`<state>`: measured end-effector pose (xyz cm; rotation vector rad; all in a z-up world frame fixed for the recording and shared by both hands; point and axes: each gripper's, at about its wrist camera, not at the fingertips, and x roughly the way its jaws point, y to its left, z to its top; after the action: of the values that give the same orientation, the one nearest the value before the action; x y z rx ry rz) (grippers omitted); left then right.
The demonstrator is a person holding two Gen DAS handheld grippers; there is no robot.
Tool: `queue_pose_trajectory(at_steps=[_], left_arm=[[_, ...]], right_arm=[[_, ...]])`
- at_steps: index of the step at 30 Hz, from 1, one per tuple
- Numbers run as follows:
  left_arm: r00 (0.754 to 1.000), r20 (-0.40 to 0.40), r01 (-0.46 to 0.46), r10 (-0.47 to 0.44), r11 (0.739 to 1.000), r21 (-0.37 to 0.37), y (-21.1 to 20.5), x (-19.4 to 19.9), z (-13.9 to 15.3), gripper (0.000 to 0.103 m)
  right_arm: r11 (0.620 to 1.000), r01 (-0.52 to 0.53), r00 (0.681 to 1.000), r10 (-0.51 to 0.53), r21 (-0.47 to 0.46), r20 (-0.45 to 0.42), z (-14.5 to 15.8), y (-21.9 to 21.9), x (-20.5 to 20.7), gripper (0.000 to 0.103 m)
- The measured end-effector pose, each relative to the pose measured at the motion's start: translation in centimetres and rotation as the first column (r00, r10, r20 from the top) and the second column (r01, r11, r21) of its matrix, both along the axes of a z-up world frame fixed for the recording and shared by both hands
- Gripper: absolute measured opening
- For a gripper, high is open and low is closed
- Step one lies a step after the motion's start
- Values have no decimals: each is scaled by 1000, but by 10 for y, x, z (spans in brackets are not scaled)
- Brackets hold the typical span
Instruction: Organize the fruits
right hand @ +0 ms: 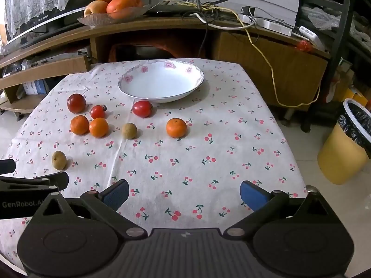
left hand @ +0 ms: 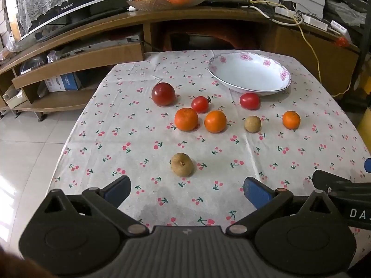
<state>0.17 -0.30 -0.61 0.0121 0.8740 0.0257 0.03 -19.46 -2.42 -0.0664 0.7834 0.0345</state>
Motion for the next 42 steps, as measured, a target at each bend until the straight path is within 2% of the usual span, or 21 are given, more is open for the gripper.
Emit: queue_pose_trajectory(at_steps=[7, 11, 42], left_arm=[[1000, 1, 4, -4, 1000, -4, 1, -1, -1, 103], [1000, 0, 7, -7, 1000, 0, 0, -1, -1, 103], [1000, 3, 28, -28, 1000, 10, -3, -2, -2, 103]], right_arm=[[1000, 7, 1000, -7, 3, -8, 6, -2, 2, 99], [1000, 9, 1000, -9, 2, -15, -7, 3, 1, 99], [1000, 2, 999, -2, 3, -47, -9, 2, 3, 96]])
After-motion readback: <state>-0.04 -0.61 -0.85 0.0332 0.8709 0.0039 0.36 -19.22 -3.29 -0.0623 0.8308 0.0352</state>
